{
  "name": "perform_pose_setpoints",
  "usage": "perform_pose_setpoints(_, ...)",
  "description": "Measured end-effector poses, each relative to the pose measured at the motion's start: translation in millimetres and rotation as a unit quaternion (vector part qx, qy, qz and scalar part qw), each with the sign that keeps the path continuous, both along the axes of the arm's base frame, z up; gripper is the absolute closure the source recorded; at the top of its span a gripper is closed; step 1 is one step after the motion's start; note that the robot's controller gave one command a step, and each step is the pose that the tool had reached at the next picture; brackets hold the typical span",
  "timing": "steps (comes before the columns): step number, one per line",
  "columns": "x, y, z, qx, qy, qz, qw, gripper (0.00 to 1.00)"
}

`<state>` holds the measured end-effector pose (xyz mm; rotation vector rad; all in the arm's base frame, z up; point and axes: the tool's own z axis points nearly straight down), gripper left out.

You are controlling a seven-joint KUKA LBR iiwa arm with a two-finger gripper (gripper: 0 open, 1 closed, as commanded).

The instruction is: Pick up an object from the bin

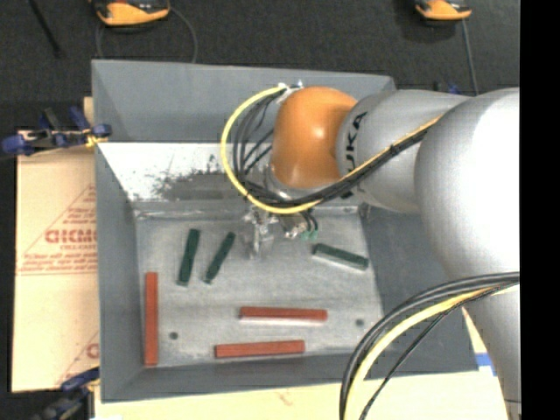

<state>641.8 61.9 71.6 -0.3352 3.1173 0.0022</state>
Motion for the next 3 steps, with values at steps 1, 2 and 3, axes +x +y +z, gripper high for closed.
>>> perform_pose_setpoints(1, -0.1, 0.1, -0.1, 0.000, 0.0002, -0.001, 1.0000, 0.00)
perform_pose_setpoints(2, 3.2, 73.9, 1.0, 0.000, -0.0006, 0.059, 0.9983, 0.00)
perform_pose_setpoints(3, -21.8, 133.7, -0.6, 0.000, 0.0015, 0.153, 0.9882, 0.00)
